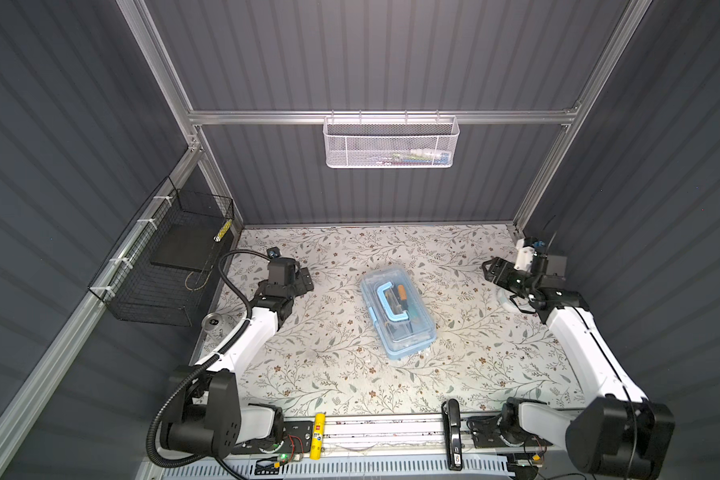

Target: Pack the tool kit

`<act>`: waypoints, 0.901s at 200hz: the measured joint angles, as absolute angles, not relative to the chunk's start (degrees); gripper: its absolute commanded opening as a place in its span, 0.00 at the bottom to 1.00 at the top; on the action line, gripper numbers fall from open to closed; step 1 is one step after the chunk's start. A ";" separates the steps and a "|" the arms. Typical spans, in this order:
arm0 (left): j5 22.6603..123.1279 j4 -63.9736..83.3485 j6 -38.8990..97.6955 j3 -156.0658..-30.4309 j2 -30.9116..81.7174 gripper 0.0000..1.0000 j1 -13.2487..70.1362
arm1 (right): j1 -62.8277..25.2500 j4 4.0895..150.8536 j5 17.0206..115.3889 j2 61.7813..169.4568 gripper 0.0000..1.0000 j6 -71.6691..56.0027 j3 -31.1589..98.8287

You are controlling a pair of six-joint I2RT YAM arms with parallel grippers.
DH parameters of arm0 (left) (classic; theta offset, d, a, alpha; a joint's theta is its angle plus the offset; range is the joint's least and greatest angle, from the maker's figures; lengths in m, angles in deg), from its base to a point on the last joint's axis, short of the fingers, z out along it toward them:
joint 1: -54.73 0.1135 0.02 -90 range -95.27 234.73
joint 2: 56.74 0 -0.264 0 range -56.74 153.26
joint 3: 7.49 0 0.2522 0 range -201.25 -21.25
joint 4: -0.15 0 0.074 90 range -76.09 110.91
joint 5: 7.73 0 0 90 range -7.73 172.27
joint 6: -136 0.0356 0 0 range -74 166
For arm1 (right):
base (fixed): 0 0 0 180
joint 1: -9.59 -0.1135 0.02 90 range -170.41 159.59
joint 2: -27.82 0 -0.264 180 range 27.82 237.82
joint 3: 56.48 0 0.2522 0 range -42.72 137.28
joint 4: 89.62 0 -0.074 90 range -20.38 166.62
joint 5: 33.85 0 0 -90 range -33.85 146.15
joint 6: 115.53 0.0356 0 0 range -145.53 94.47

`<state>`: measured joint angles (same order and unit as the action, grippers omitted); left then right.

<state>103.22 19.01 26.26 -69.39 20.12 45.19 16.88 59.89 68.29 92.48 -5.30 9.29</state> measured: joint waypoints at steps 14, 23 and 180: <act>106.76 17.61 26.50 -68.56 22.22 1.00 48.45 | 17.06 62.69 63.68 88.18 0.84 -5.65 4.94; 109.07 15.43 27.04 -66.79 23.46 1.00 50.15 | 17.06 65.16 60.64 85.82 0.84 -6.05 1.33; 102.87 -33.42 49.08 -42.72 29.65 1.00 52.32 | 10.65 128.13 55.59 108.52 0.93 -22.44 -26.03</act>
